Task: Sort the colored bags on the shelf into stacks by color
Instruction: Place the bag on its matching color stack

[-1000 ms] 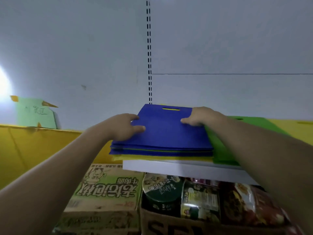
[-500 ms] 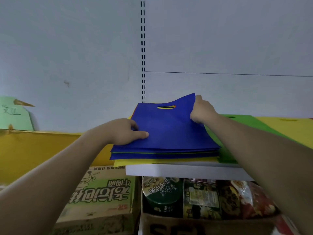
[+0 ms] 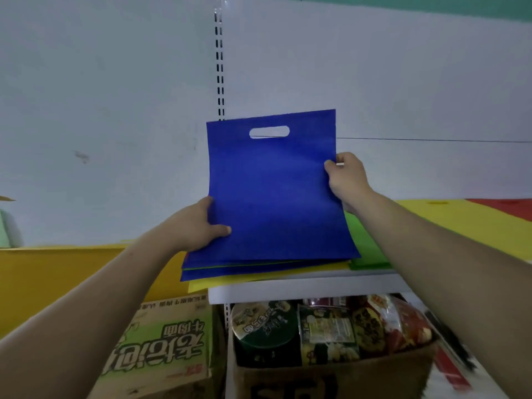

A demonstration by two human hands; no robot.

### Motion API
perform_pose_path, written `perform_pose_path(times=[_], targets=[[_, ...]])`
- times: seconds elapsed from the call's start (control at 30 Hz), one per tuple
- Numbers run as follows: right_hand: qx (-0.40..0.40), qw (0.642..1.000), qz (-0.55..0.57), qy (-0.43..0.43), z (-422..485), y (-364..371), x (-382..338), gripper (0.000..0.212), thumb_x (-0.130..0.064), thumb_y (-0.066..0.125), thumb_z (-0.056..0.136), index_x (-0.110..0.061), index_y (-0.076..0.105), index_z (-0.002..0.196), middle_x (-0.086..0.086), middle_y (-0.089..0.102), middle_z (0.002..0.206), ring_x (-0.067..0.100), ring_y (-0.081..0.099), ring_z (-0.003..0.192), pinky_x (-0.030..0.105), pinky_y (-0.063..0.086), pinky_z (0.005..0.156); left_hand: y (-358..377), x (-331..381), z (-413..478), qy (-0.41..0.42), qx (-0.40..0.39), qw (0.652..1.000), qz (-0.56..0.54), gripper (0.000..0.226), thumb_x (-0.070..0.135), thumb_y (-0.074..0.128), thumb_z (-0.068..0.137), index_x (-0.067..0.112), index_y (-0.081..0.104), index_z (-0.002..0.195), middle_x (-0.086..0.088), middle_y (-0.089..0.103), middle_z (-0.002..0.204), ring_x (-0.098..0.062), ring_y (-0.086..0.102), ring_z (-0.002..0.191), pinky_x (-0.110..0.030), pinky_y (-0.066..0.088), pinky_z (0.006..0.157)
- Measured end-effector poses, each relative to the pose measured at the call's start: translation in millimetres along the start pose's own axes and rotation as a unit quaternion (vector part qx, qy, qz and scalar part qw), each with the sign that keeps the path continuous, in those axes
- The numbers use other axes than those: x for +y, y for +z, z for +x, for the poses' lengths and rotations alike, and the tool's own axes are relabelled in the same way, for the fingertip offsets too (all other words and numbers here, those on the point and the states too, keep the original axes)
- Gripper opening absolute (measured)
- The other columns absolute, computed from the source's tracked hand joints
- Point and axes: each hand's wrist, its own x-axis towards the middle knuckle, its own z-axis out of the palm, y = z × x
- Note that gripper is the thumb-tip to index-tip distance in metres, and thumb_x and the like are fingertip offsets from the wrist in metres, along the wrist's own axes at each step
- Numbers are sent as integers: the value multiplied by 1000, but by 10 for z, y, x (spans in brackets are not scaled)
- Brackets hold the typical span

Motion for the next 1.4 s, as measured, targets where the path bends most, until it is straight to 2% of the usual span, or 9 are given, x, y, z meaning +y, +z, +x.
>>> perform_pose_path(times=[0.2, 0.3, 0.5, 0.67, 0.87, 1.0, 1.1, 1.23, 1.4], targets=[[82, 991, 101, 35, -231, -392, -204, 12, -20, 49, 96, -11, 55, 101, 2, 63, 93, 18, 61, 77, 32, 55, 67, -30, 119, -86, 92, 64, 983, -145, 61, 14, 63, 87, 21, 34, 140, 3, 63, 104, -13, 55, 81, -28, 44, 66], [138, 987, 77, 22, -379, -629, -248, 17, -20, 49, 95, -9, 57, 105, 4, 63, 99, 17, 61, 79, 28, 54, 64, -7, 298, -133, 124, 76, 969, -201, 57, 4, 58, 88, 21, 38, 139, 16, 53, 81, -10, 53, 75, -28, 42, 65], [81, 993, 34, 75, -814, -1221, -209, 27, -13, 54, 94, -23, 45, 118, -2, 61, 114, 20, 63, 96, 40, 56, 80, 117, 703, -254, 214, 60, 955, -196, 59, -1, 51, 87, 18, 36, 141, 16, 48, 81, 2, 47, 69, -14, 34, 56], [214, 976, -13, 44, -1160, -1905, -228, 19, -11, 54, 93, -16, 51, 111, 2, 63, 110, 18, 64, 90, 28, 53, 67, 387, 1245, -541, 299, 8, 930, -215, 55, -9, 44, 88, 16, 40, 138, 21, 47, 82, 8, 49, 63, -1, 37, 48], [330, 939, -98, 4, -1767, -3050, -365, 16, -18, 54, 94, -21, 49, 110, -1, 61, 111, 15, 62, 93, 30, 54, 77, 979, 2039, -1017, 361, -42, 882, -299, 52, -8, 43, 91, 28, 40, 129, 20, 46, 87, 21, 51, 61, 1, 38, 48], [361, 924, -123, 8, -2334, -3797, -453, 17, -19, 51, 97, -25, 47, 112, 0, 61, 115, 19, 63, 99, 39, 56, 84, 1528, 2594, -1358, 392, -69, 853, -338, 54, -8, 45, 88, 31, 43, 125, 15, 51, 88, 4, 62, 76, -15, 49, 61], [373, 918, -134, 25, -2755, -4282, -473, 23, -18, 48, 98, -26, 44, 118, -1, 60, 117, 18, 63, 99, 40, 57, 84, 1939, 2954, -1646, 416, -104, 833, -349, 59, -8, 46, 88, 35, 41, 129, 13, 53, 91, 5, 61, 77, -8, 43, 54], [368, 921, -108, 62, -3257, -4780, -429, 39, -3, 44, 95, -31, 43, 122, -2, 61, 116, 18, 63, 100, 38, 58, 82, 2425, 3318, -2036, 440, -148, 813, -353, 62, -4, 46, 89, 35, 38, 137, 5, 53, 118, -16, 57, 106, -24, 46, 77], [455, 882, -114, 54, -3642, -5262, -330, 30, -10, 48, 98, -33, 45, 118, -2, 62, 116, 15, 63, 99, 37, 57, 82, 2768, 3607, -2469, 440, -188, 783, -398, 67, -5, 45, 91, 58, 32, 111, 33, 47, 111, 25, 48, 94, -1, 41, 74]])
